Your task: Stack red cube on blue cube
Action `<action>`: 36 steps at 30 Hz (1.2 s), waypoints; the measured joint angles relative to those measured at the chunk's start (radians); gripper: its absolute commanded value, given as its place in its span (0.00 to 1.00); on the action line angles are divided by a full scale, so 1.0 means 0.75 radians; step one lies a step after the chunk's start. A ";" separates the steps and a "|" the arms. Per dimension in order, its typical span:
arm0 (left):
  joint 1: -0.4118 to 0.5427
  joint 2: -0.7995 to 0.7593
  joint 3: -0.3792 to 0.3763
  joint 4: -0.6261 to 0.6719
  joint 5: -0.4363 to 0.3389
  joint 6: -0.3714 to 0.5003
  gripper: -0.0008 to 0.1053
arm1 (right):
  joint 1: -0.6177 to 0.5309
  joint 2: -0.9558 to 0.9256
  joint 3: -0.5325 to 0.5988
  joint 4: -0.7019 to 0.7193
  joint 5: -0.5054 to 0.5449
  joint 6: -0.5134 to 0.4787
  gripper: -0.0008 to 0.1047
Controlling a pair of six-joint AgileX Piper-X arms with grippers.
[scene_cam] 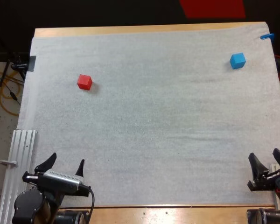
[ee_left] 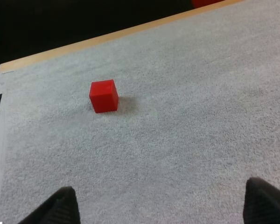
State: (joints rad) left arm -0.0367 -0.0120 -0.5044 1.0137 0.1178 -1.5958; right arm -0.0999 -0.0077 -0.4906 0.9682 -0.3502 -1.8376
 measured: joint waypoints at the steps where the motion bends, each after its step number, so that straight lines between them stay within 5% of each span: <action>1: 0.000 0.000 0.000 0.000 0.000 0.000 0.66 | 0.000 0.000 0.000 0.000 0.006 0.000 0.63; 11: 0.000 0.000 -0.062 -0.010 0.000 0.000 0.66 | 0.000 0.082 -0.083 0.005 0.027 0.003 0.63; 28: -0.082 0.439 -0.549 0.098 0.051 0.012 0.66 | 0.142 0.601 -0.609 0.110 0.028 -0.130 0.63; 36: -0.120 0.572 -0.646 0.213 0.060 0.012 0.66 | 0.296 0.733 -0.736 0.205 0.013 -0.199 0.63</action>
State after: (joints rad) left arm -0.1265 0.4171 -0.9889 1.1735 0.1629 -1.5869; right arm 0.1222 0.5417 -1.0428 1.1220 -0.3403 -1.9867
